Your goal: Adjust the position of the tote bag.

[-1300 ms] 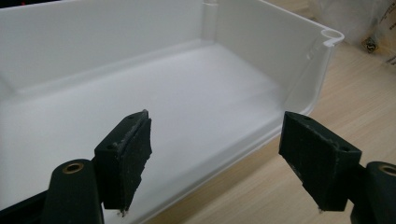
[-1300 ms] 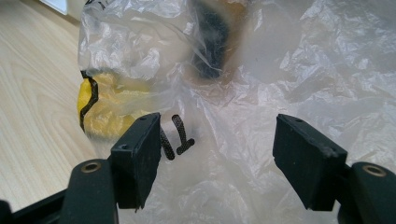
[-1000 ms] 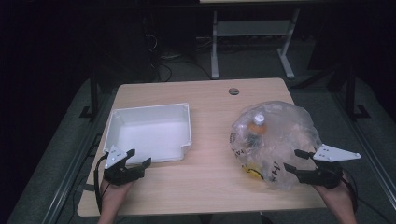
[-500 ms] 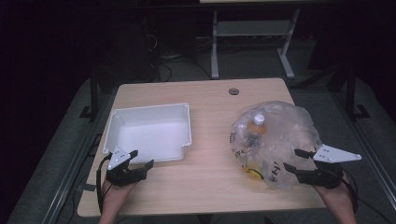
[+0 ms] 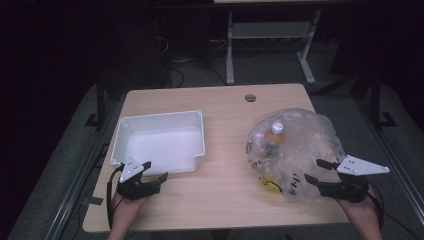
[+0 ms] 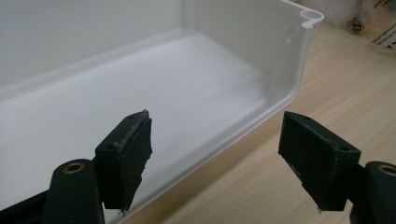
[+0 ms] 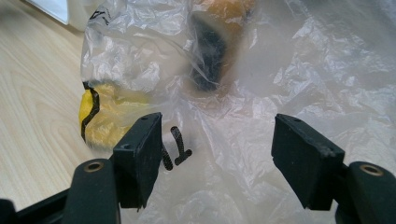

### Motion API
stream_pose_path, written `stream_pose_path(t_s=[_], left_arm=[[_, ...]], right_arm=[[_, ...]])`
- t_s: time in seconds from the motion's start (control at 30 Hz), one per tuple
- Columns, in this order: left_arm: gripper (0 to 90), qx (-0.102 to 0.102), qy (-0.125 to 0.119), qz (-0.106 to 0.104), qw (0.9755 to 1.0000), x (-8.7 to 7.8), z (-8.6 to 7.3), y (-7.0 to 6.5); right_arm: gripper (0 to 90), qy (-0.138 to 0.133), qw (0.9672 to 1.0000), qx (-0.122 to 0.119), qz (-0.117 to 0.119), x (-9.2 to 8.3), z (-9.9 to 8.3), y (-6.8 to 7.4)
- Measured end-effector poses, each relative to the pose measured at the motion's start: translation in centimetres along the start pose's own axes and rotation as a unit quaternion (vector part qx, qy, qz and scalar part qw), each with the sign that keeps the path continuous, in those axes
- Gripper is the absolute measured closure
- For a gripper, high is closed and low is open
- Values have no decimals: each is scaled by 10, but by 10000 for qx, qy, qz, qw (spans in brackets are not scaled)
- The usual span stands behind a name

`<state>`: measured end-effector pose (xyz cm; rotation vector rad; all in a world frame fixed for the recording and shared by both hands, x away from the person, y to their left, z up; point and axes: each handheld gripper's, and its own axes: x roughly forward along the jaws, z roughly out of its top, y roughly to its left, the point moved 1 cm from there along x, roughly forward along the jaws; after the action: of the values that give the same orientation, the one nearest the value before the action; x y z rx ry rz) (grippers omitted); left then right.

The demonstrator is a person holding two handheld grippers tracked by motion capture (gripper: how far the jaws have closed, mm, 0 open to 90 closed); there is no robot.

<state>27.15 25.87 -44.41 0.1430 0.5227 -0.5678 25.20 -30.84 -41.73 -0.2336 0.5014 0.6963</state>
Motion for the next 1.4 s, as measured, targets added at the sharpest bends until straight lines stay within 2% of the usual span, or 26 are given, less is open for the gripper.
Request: stream_pose_path(t_s=[0.2, 0.6, 0.8, 1.0, 1.03, 1.1, 1.17, 1.4], left_arm=[[251, -58, -36, -29, 10000, 0, 1, -1], [262, 93, -52, -229, 9997, 1, 7, -15], [262, 231, -62, -368, 9990, 3, 12, -24], [262, 366, 39, -568, 9977, 6, 17, -33], [262, 408, 67, -657, 9970, 7, 20, -37], [262, 404, 81, -683, 9968, 7, 21, -38], [262, 456, 101, -799, 9957, 9, 27, -43], [263, 555, 89, -989, 9935, 13, 40, -56]], right_arm=[[333, -2, 10000, 17, -10, 0, -1, -1], [333, -55, 10000, 39, -6, -2, 0, 0], [334, -56, 10000, 29, 19, -2, -1, -1], [334, -52, 10000, 29, 33, -1, 0, 0], [333, -71, 10000, 10, 42, 0, 0, -2], [333, -66, 10000, 8, 51, 2, 0, -3], [333, -62, 10000, 29, 73, 2, 0, -3], [332, -96, 9999, 24, 134, 3, 1, -3]])
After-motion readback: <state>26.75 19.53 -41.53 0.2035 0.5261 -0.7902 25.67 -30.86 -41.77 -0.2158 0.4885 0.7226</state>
